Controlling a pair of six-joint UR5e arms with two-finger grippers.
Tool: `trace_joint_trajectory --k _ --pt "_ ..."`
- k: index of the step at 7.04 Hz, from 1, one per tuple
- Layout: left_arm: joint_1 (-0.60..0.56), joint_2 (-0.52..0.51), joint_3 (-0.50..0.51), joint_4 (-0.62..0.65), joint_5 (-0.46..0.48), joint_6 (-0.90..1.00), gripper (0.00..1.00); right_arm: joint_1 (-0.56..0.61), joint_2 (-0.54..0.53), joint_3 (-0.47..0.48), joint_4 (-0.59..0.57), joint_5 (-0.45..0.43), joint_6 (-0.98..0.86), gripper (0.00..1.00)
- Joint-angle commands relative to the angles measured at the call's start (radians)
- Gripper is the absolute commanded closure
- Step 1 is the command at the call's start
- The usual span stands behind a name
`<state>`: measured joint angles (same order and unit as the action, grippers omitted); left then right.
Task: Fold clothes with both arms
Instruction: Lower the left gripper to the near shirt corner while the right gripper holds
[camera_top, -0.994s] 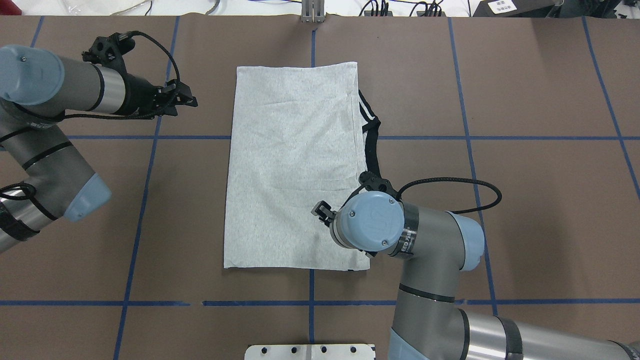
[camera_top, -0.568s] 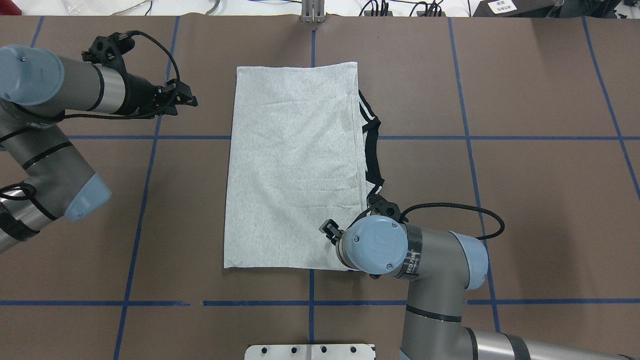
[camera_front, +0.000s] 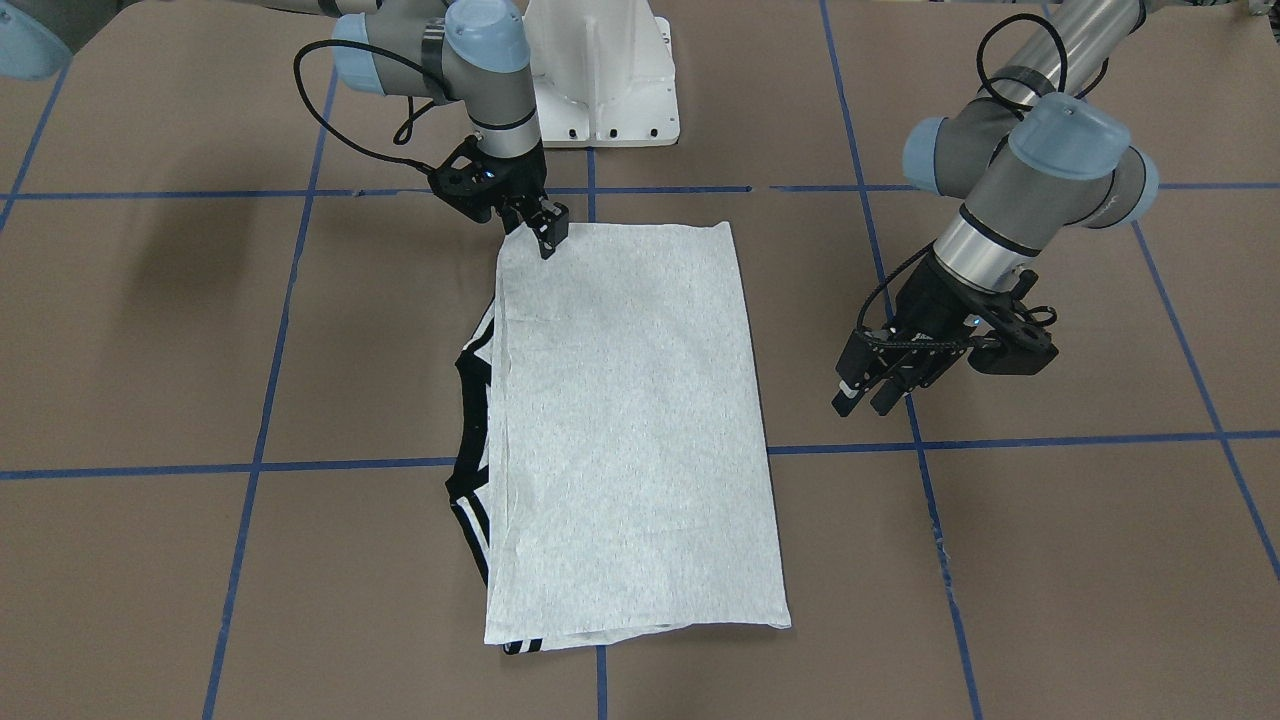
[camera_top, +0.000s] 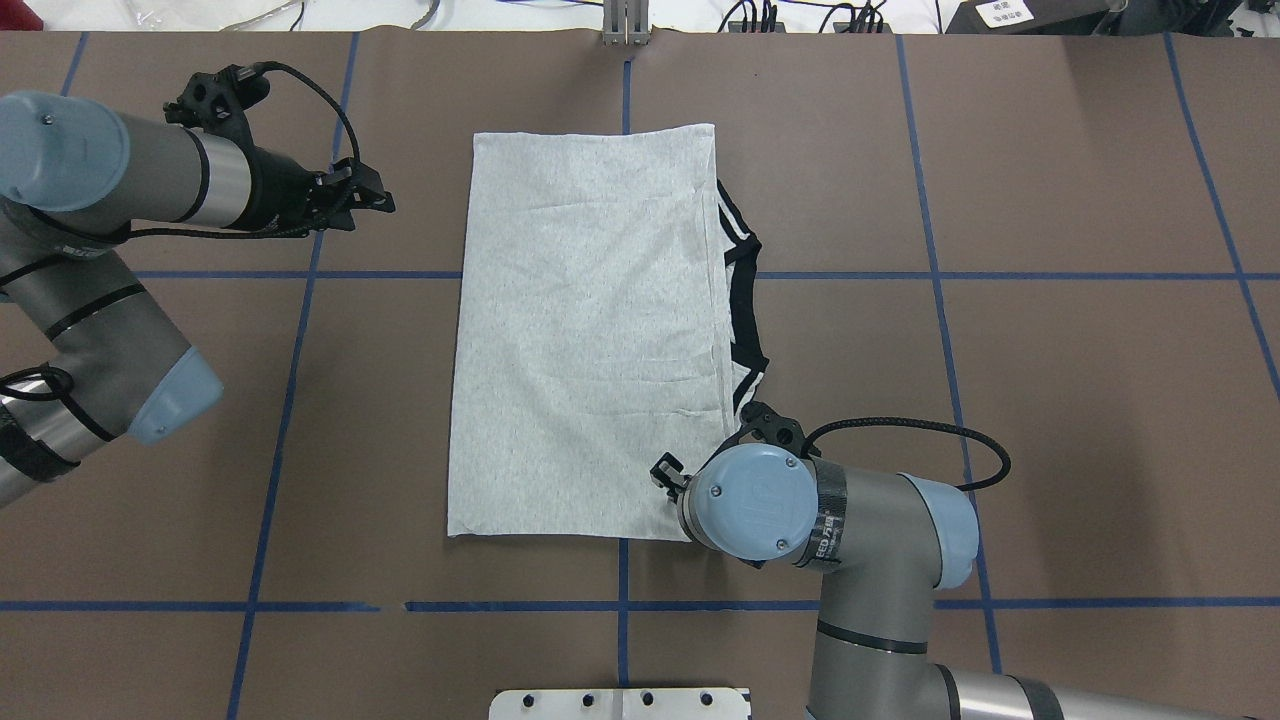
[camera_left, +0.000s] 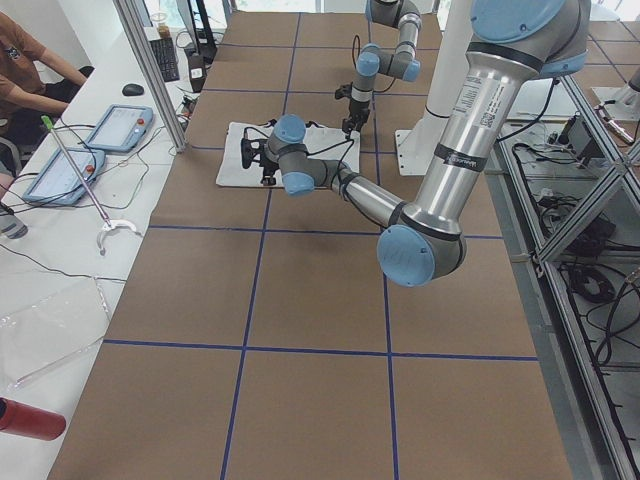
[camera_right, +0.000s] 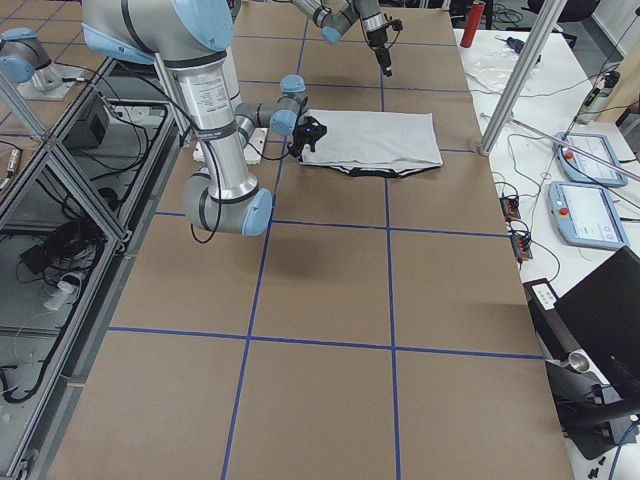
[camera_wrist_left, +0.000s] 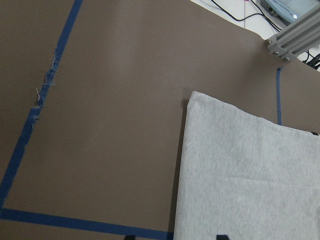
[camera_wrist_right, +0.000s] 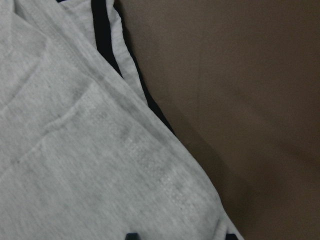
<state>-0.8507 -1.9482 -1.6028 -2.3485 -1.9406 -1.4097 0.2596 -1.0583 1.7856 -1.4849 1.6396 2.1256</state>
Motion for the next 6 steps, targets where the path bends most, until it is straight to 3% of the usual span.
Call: trace_joint_trajectory --k 1,4,6 --pt "-0.001 0.000 0.000 0.000 -0.001 0.000 0.38 0.001 -0.002 0.003 0.000 0.011 -0.007 1.00" --pt "0.001 0.000 -0.002 0.002 -0.001 -0.023 0.37 0.027 0.004 0.038 0.000 0.055 -0.007 1.00" --pt "0.094 0.029 -0.113 0.000 0.005 -0.313 0.35 0.038 -0.028 0.081 0.000 0.078 -0.004 1.00"
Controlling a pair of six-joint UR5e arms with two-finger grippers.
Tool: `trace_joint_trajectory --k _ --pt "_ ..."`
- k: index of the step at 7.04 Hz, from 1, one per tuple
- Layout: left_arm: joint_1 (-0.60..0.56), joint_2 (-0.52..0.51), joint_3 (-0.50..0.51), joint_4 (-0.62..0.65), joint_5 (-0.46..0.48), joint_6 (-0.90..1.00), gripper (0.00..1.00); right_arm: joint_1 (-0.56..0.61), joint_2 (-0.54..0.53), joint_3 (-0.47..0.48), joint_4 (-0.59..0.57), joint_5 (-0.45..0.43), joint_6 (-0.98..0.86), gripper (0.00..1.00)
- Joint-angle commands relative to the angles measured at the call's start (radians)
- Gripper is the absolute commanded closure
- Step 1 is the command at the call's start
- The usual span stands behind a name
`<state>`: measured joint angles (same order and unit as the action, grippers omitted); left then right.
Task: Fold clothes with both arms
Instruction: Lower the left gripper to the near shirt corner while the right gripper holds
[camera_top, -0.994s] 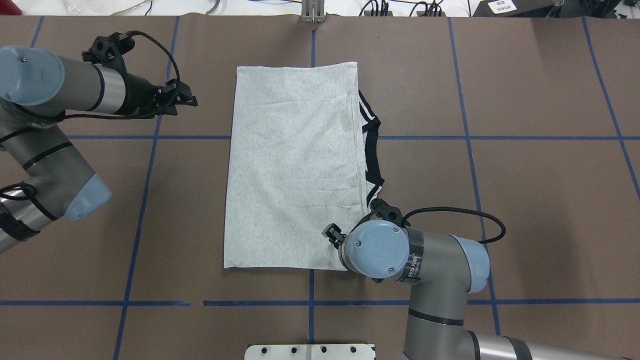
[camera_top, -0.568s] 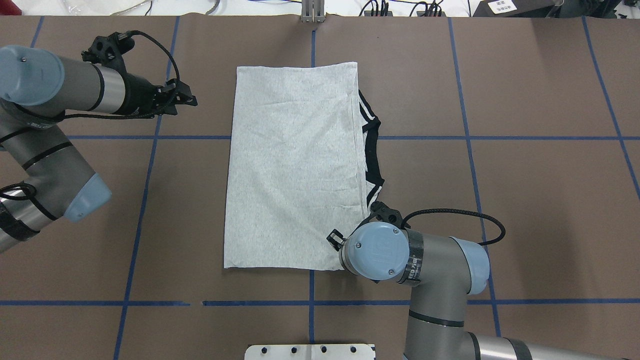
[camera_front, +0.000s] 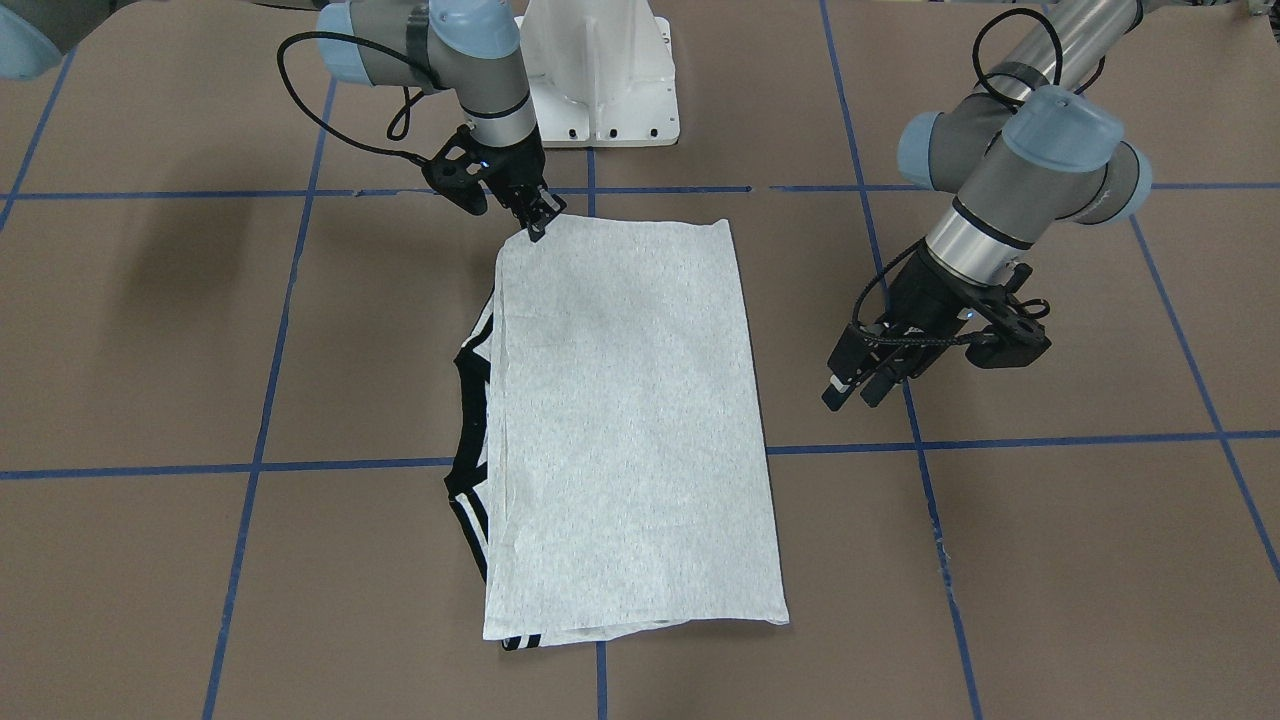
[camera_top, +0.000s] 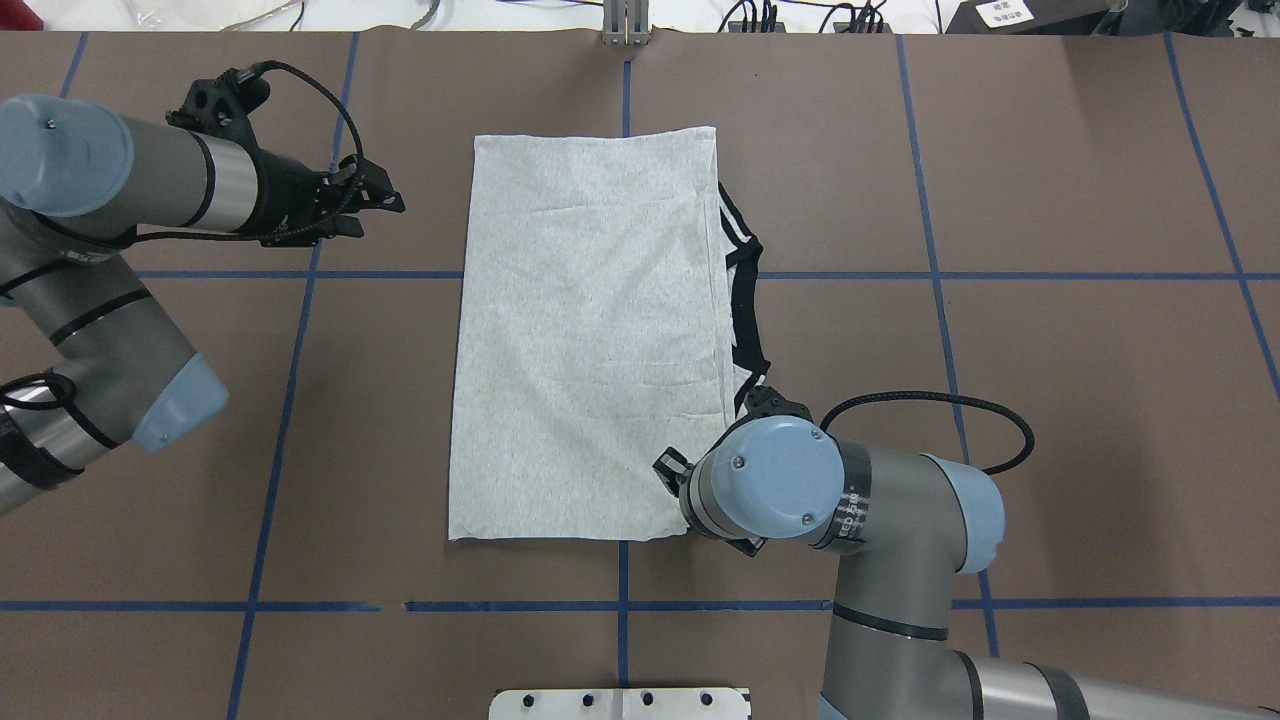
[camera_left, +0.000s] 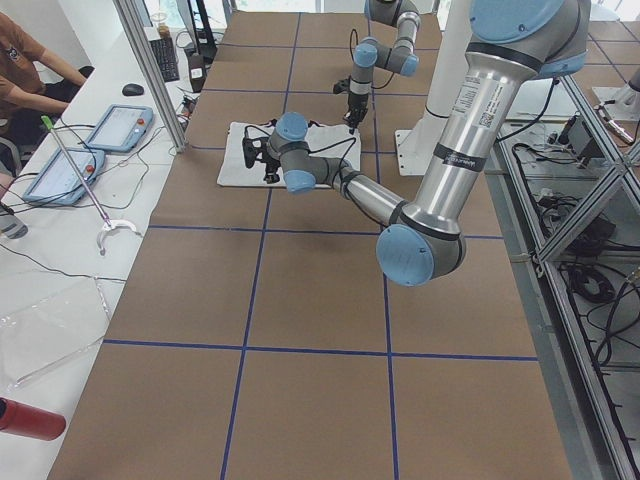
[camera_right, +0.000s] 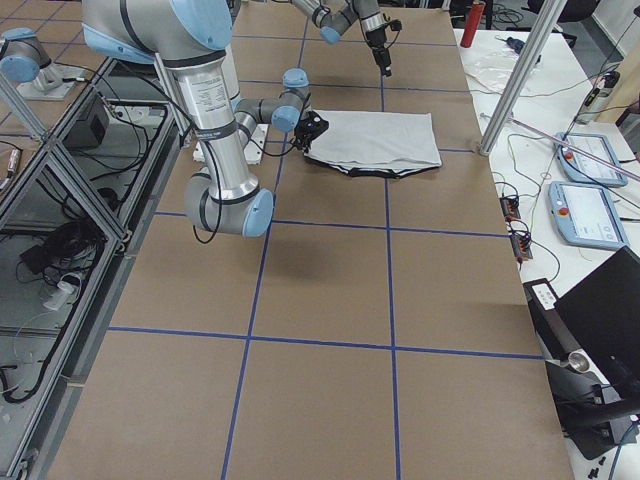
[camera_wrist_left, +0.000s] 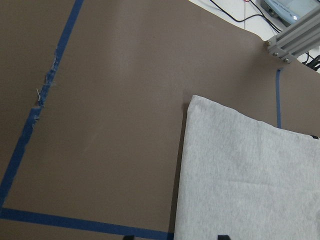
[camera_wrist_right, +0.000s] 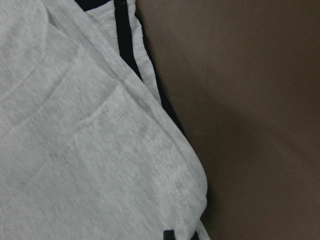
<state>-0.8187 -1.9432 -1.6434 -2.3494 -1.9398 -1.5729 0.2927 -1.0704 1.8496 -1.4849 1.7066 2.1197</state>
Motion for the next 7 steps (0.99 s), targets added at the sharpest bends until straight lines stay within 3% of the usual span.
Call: trace_joint_trajectory --k 1,2,3,7 --pt "0.187 0.096 -0.199 0.002 0.066 -0.285 0.35 0.005 -0.023 0.025 0.000 0.014 0.000 1.00" --pt "0.370 0.162 -0.264 0.009 0.252 -0.376 0.36 0.003 -0.043 0.051 0.001 0.016 0.002 1.00" --pt "0.479 0.179 -0.266 0.031 0.366 -0.409 0.37 0.003 -0.046 0.056 0.000 0.015 0.002 1.00" --pt "0.585 0.187 -0.253 0.142 0.372 -0.464 0.38 0.000 -0.045 0.054 0.002 0.014 0.003 1.00"
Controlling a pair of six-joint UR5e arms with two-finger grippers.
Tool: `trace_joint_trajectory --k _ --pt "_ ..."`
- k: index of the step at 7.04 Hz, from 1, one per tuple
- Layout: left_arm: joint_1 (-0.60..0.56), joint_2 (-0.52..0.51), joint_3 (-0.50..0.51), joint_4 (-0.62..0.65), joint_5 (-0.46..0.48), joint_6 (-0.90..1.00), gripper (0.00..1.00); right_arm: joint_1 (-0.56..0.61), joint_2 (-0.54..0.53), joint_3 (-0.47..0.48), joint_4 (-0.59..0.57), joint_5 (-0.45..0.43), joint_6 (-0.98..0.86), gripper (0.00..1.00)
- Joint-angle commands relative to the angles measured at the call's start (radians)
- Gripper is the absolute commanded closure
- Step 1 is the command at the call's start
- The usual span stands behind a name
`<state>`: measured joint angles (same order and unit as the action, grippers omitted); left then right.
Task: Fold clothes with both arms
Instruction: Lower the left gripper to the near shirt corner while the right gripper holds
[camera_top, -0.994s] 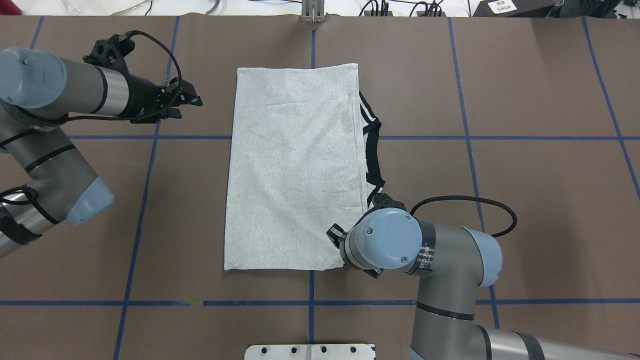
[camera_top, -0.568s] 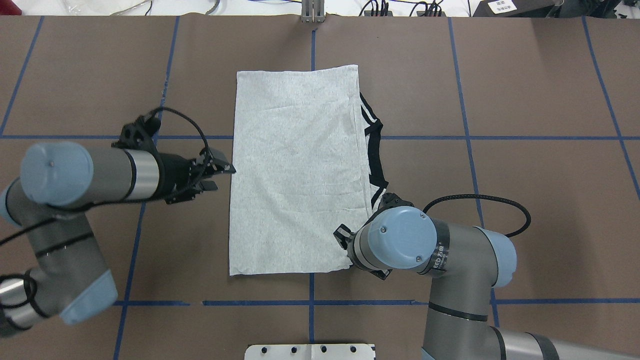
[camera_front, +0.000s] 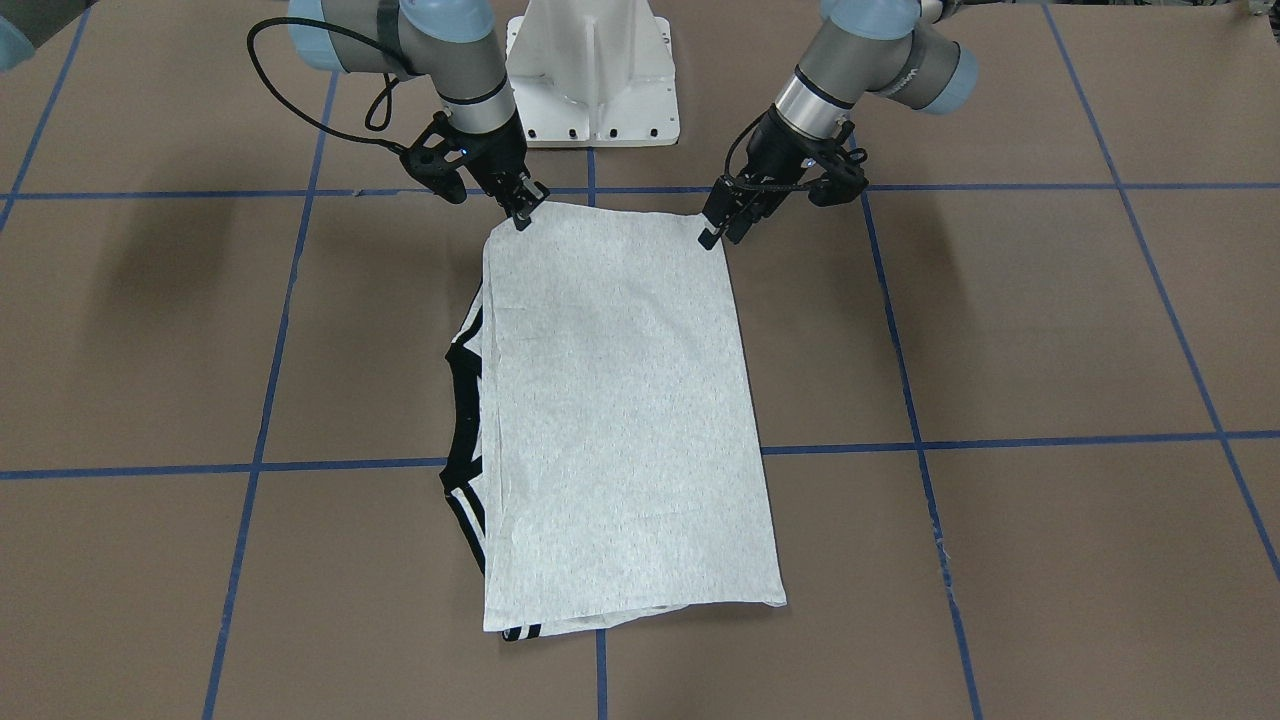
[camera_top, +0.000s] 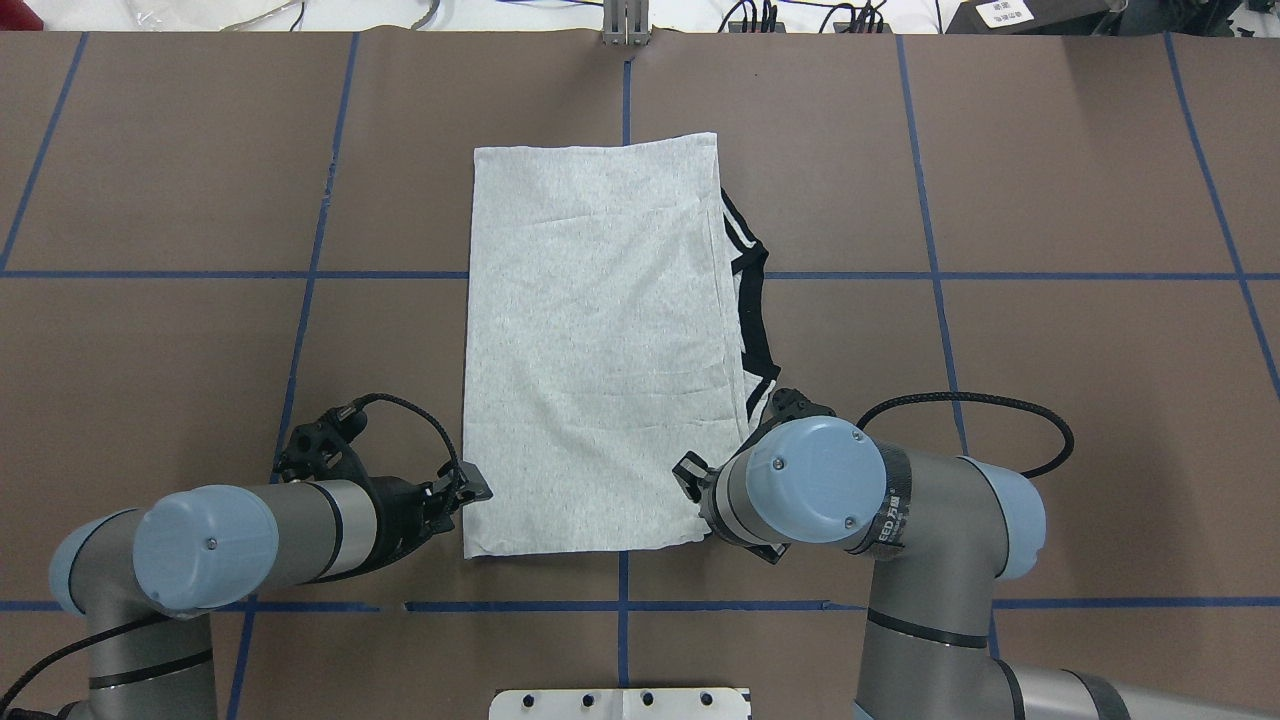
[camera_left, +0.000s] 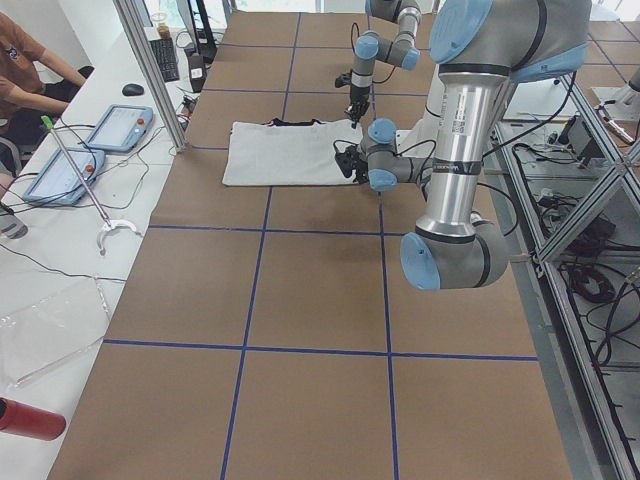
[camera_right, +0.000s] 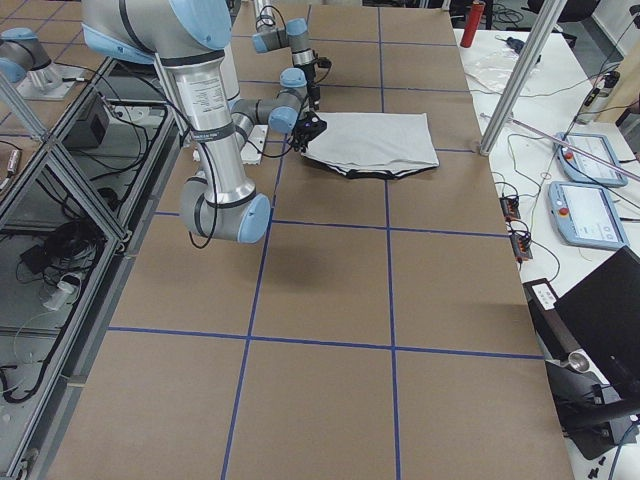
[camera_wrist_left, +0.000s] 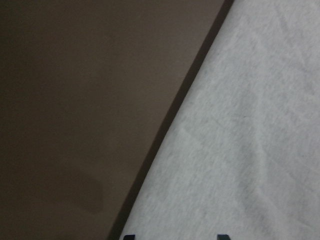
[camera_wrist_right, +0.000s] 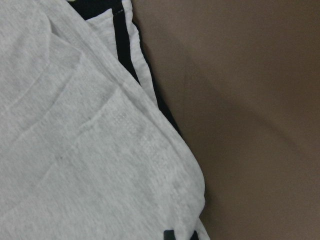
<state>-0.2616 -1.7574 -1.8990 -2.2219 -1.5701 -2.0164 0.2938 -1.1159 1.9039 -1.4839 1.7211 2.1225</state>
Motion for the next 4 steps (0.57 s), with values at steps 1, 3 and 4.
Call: trace_joint_trajectory --k 1,3,4 --pt "0.044 0.002 0.003 0.014 0.002 -0.024 0.39 -0.001 0.001 0.000 0.001 -0.002 0.002 1.00" --pt "0.051 0.002 0.003 0.014 0.002 -0.033 0.44 -0.001 0.002 0.000 0.001 0.000 0.001 1.00" --pt "0.051 0.002 0.003 0.014 0.004 -0.068 0.62 -0.001 0.002 0.000 0.001 0.000 0.001 1.00"
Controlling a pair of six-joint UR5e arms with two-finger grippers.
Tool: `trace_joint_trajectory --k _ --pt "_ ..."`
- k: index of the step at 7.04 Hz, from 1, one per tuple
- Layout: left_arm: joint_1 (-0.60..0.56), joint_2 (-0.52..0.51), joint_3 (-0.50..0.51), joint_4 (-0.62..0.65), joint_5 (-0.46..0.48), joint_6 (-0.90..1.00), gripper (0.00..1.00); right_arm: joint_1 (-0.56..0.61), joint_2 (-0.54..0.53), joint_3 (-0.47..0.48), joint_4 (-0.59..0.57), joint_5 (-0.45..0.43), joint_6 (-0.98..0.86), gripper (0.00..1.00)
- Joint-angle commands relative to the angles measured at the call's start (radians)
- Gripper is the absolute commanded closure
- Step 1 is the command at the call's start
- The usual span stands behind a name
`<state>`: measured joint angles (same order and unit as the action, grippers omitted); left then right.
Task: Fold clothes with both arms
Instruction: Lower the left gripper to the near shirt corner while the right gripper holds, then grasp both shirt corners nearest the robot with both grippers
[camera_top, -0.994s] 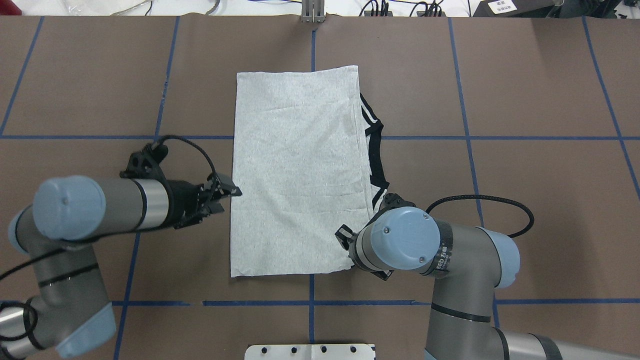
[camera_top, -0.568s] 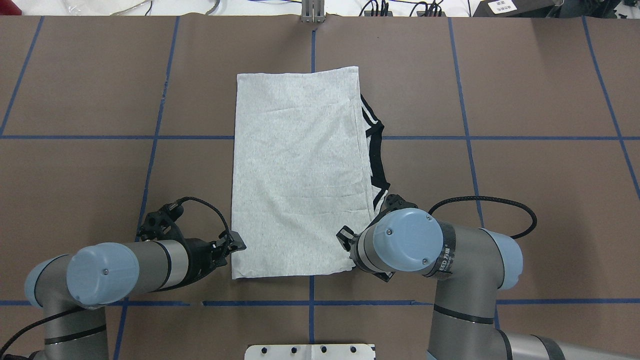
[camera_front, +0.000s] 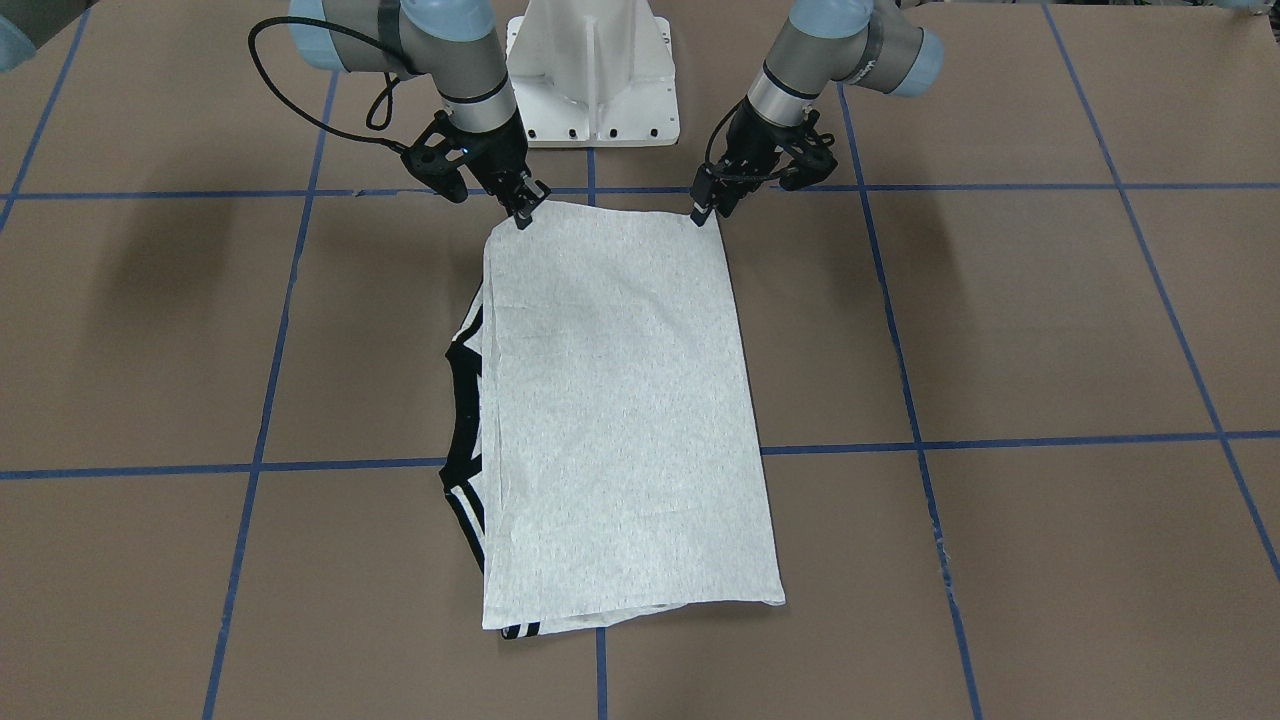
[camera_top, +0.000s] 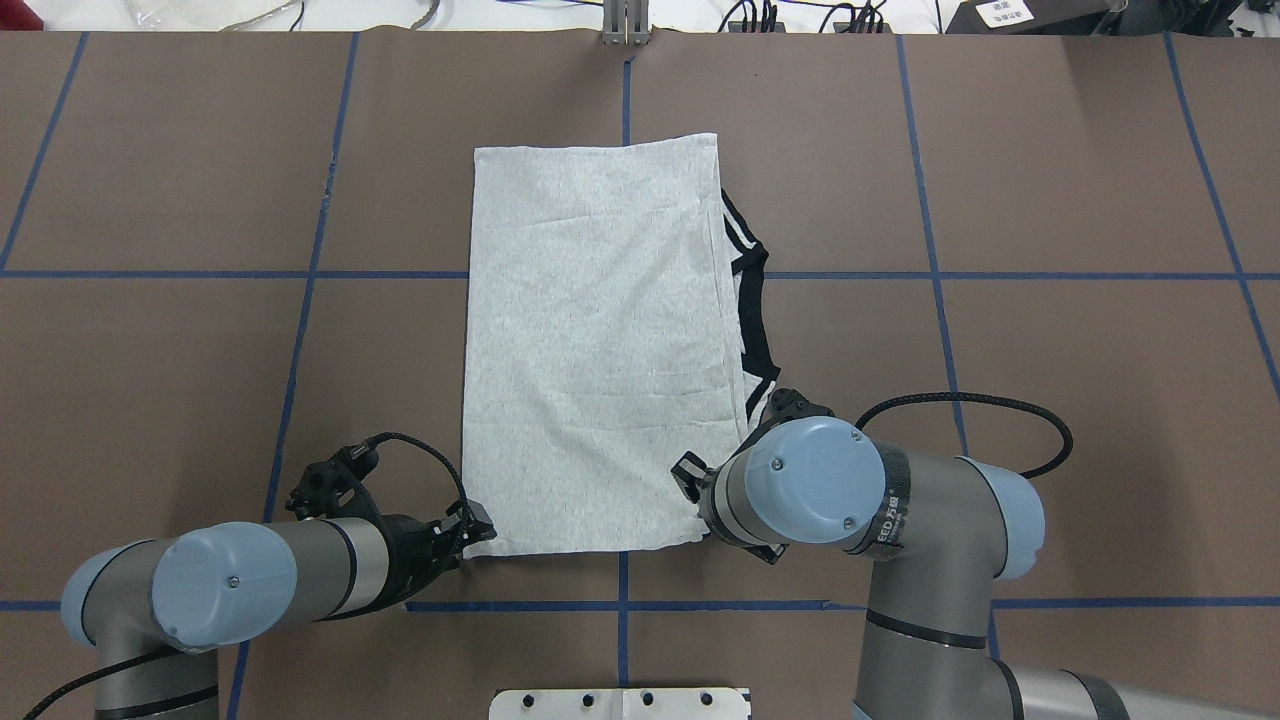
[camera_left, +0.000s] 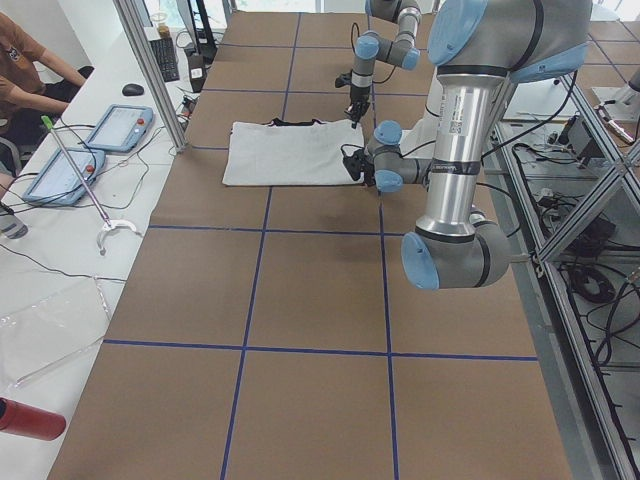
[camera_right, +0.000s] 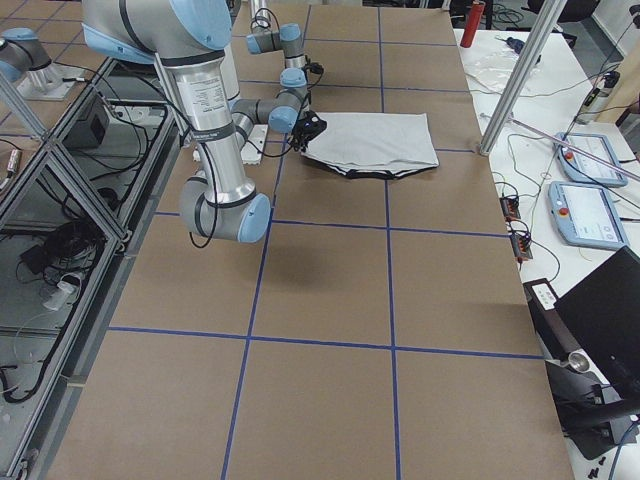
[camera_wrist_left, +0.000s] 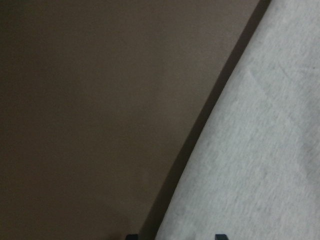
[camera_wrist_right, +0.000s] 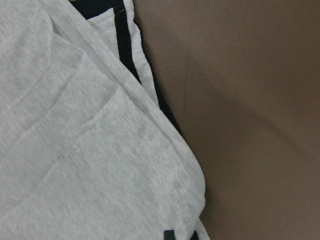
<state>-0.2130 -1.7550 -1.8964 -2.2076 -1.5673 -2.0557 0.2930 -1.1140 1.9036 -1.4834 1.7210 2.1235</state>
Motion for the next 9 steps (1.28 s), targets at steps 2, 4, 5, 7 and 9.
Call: trace_joint_trajectory --k 2,4,5,7,9 --pt "0.003 -0.001 -0.007 0.000 0.003 -0.077 1.00 0.000 0.000 0.000 0.000 0.000 0.000 1.00" --pt "0.001 0.000 -0.022 0.000 0.001 -0.075 1.00 0.000 -0.003 0.011 0.000 0.000 0.001 1.00" --pt "0.001 0.009 -0.058 0.000 0.000 -0.077 1.00 -0.009 -0.003 0.023 -0.002 0.000 0.006 1.00" --pt "0.003 0.072 -0.221 0.015 -0.011 -0.087 1.00 -0.081 -0.103 0.169 -0.002 -0.001 0.129 1.00" --pt "0.003 0.052 -0.320 0.109 -0.013 -0.080 1.00 -0.081 -0.138 0.296 -0.006 -0.003 0.156 1.00"
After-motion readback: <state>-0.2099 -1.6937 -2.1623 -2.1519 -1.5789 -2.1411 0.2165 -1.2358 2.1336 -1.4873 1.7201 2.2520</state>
